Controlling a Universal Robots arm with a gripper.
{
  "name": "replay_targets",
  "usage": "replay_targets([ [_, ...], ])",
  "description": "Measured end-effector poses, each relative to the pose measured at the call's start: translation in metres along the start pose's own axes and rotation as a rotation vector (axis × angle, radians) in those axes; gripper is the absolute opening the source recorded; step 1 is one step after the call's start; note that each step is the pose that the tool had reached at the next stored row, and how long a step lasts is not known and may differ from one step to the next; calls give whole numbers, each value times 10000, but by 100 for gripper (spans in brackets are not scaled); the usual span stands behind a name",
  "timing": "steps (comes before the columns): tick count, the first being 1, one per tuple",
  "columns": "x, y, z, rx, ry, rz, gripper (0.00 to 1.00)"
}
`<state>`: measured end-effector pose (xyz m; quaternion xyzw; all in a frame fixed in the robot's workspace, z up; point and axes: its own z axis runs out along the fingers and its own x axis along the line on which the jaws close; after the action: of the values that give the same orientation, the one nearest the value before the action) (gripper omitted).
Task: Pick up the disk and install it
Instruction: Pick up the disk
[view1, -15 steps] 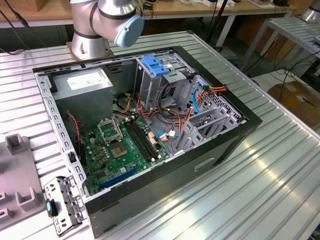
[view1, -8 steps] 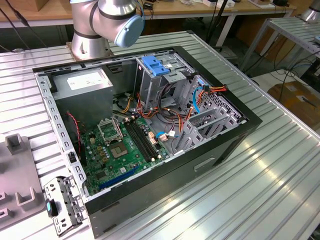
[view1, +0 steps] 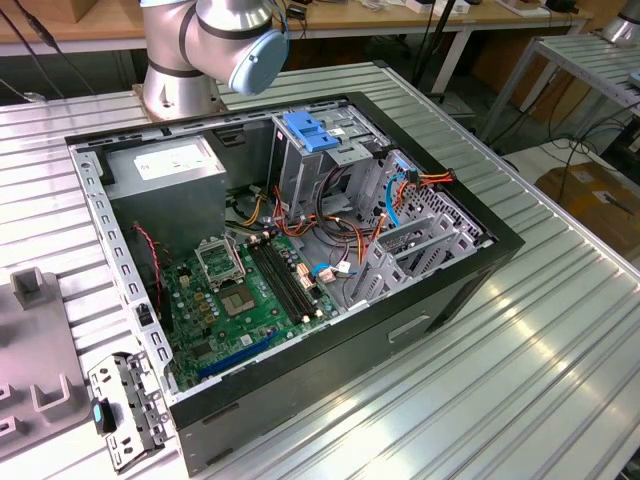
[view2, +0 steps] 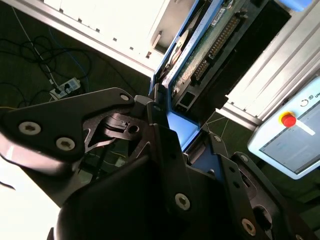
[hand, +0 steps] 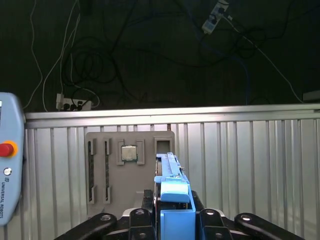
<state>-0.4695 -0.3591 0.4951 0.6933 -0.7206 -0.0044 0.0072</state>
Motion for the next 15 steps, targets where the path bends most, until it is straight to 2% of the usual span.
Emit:
replay_targets([
  [5, 0, -2, -8, 2, -1, 1, 37],
  [15, -1, -42, -9, 1, -1, 0, 37],
])
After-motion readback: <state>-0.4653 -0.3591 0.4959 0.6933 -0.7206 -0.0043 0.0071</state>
